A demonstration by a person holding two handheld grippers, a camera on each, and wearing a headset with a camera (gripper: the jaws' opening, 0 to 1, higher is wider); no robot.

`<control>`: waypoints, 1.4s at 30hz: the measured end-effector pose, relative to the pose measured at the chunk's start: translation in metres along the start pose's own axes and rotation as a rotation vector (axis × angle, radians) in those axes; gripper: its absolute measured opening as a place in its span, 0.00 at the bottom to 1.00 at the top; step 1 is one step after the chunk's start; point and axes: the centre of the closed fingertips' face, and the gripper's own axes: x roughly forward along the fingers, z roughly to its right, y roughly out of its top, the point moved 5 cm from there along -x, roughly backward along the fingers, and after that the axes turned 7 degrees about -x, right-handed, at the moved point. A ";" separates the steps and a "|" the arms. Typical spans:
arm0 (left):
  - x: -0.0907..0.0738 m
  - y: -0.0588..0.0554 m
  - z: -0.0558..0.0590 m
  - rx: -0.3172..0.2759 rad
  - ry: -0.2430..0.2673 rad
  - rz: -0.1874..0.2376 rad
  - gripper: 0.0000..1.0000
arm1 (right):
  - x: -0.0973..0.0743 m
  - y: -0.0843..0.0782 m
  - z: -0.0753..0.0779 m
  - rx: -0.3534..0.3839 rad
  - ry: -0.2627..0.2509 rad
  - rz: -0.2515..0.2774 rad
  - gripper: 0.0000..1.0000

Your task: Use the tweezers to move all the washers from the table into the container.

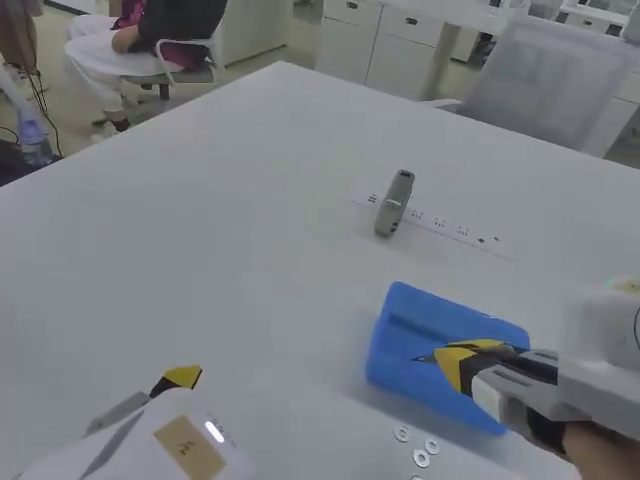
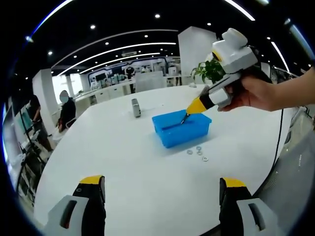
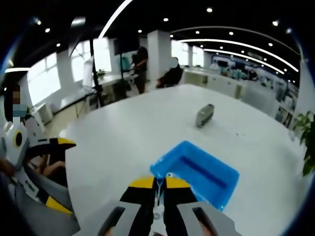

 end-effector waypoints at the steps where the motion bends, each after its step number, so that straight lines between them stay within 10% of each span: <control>1: 0.000 0.000 0.000 0.001 0.000 0.000 0.99 | -0.001 -0.003 -0.002 -0.004 0.010 -0.014 0.02; 24: 0.002 -0.003 0.000 0.014 0.007 -0.034 0.99 | 0.027 -0.050 0.002 -0.004 0.044 -0.279 0.02; 42: 0.002 -0.006 0.000 0.018 0.009 -0.054 0.96 | 0.028 -0.051 0.000 0.032 -0.032 -0.126 0.01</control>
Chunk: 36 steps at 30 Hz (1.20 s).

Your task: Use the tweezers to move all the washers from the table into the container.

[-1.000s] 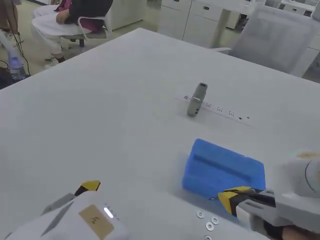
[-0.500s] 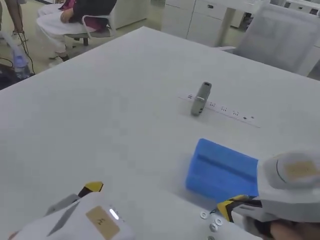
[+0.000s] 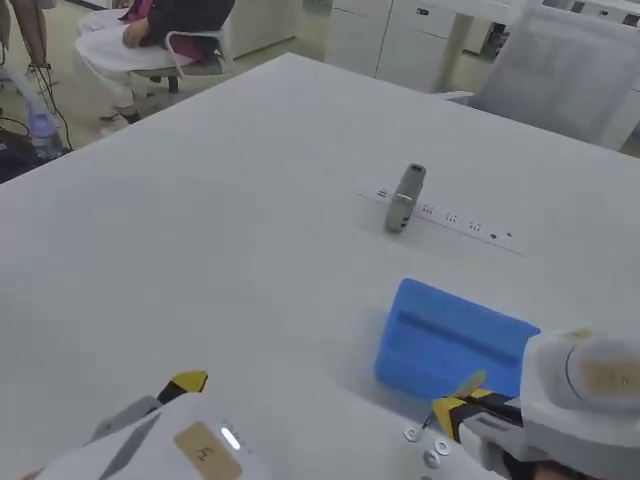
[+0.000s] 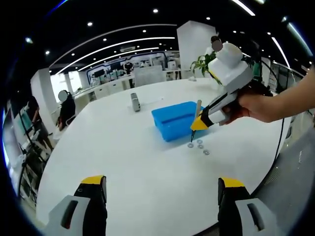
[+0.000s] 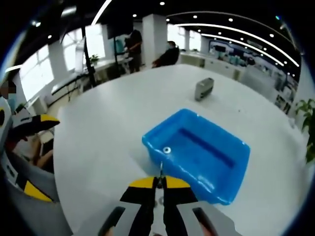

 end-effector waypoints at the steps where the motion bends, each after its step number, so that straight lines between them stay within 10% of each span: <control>1: 0.000 0.000 0.000 0.000 0.000 -0.001 0.96 | -0.001 -0.001 0.000 0.010 -0.007 0.010 0.01; 16: 0.000 0.000 -0.003 -0.002 0.008 0.002 0.95 | 0.001 -0.003 0.003 0.185 -0.033 0.089 0.02; 36: 0.000 0.000 -0.003 0.002 0.010 -0.005 0.95 | 0.000 -0.001 -0.007 0.104 -0.011 0.096 0.04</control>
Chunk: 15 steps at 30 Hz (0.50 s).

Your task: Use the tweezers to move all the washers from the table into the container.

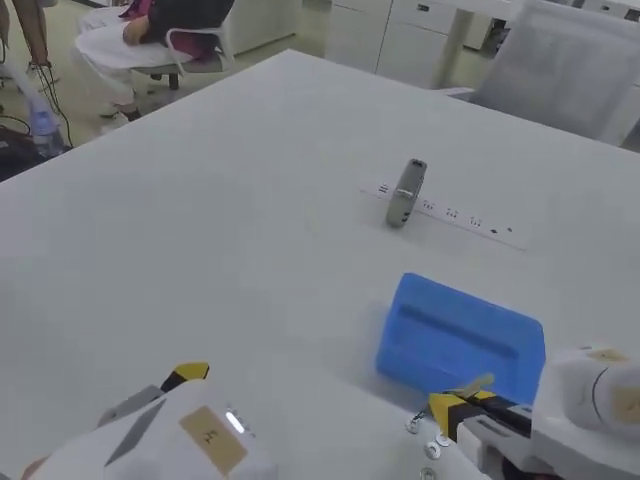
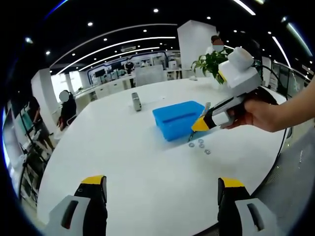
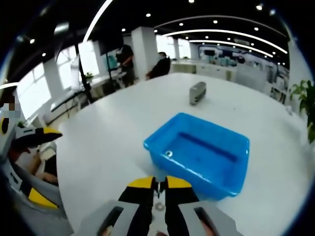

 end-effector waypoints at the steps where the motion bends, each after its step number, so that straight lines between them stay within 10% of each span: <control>1: 0.000 0.000 0.000 0.001 0.000 -0.001 0.95 | 0.000 0.000 0.000 -0.009 -0.002 -0.003 0.04; 15: 0.002 -0.003 0.001 0.011 -0.008 -0.023 0.93 | -0.042 -0.029 -0.003 0.051 -0.047 -0.038 0.00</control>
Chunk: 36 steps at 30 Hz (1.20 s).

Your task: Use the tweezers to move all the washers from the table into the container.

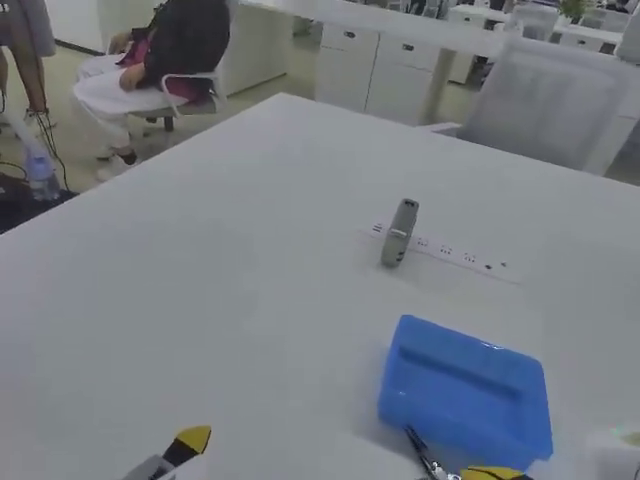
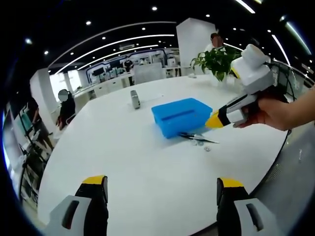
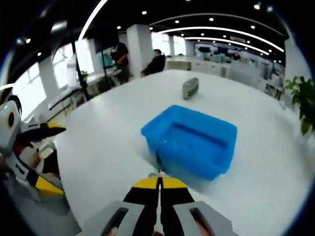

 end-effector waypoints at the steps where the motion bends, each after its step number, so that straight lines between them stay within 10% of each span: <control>1: 0.000 0.000 0.001 0.003 -0.002 -0.002 0.93 | -0.004 -0.004 -0.001 0.003 -0.003 -0.004 0.00; 15: -0.001 0.001 0.002 0.029 -0.007 0.014 0.90 | -0.035 -0.007 -0.010 0.030 -0.053 0.072 0.00; 21: -0.003 0.006 0.014 0.070 -0.090 0.005 0.81 | -0.047 -0.007 -0.010 0.031 -0.066 0.100 0.00; 36: 0.042 0.037 0.053 0.440 -0.343 -0.088 0.50 | -0.068 -0.023 0.007 0.103 -0.121 0.135 0.00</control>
